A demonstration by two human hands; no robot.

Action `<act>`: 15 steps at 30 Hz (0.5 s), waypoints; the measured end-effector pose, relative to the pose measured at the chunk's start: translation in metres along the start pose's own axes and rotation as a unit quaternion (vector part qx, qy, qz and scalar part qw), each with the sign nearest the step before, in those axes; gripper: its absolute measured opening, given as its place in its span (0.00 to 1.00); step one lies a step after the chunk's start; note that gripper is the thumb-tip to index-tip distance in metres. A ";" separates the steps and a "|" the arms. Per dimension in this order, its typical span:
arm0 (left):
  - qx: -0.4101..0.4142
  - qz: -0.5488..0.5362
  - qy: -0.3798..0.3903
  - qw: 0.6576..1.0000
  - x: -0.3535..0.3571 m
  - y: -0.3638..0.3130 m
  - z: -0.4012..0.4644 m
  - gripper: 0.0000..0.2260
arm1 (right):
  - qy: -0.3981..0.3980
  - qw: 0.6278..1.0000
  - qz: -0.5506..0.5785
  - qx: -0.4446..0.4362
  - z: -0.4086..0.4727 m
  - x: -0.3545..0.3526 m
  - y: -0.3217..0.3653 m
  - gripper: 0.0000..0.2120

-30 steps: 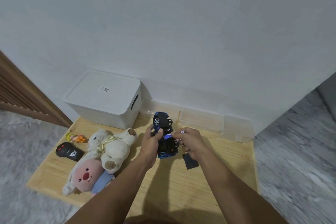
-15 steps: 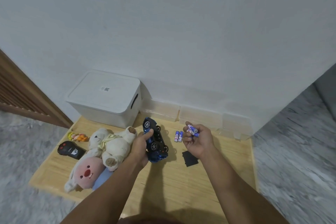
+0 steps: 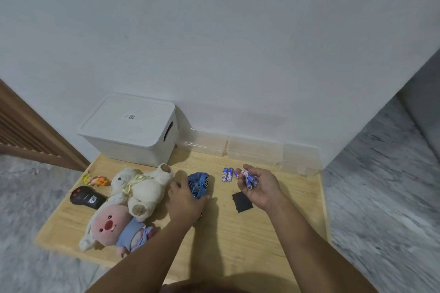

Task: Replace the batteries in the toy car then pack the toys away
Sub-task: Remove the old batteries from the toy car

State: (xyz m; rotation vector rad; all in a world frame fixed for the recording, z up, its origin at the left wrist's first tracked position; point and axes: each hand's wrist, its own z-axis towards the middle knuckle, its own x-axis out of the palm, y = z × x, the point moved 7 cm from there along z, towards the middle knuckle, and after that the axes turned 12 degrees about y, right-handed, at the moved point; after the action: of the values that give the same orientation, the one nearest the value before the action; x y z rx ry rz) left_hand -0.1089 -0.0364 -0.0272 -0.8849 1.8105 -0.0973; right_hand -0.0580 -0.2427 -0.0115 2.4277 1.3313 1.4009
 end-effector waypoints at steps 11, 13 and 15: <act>0.000 0.191 -0.022 0.981 0.019 -0.006 -0.006 0.33 | -0.043 0.998 -0.031 -0.020 -0.019 -0.046 0.030 0.12; -0.007 0.191 -0.035 0.981 0.021 -0.008 -0.006 0.32 | -0.065 0.997 -0.032 -0.021 -0.020 -0.056 0.036 0.11; -0.010 0.201 -0.066 0.977 0.020 -0.015 -0.007 0.29 | -0.097 0.994 -0.033 -0.028 -0.021 -0.067 0.042 0.11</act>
State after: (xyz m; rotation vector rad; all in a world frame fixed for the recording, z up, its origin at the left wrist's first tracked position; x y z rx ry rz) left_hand -0.1098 -0.0614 -0.0326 -0.5104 1.8310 0.2327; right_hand -0.0607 -0.3228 -0.0277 2.3880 1.2964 1.1367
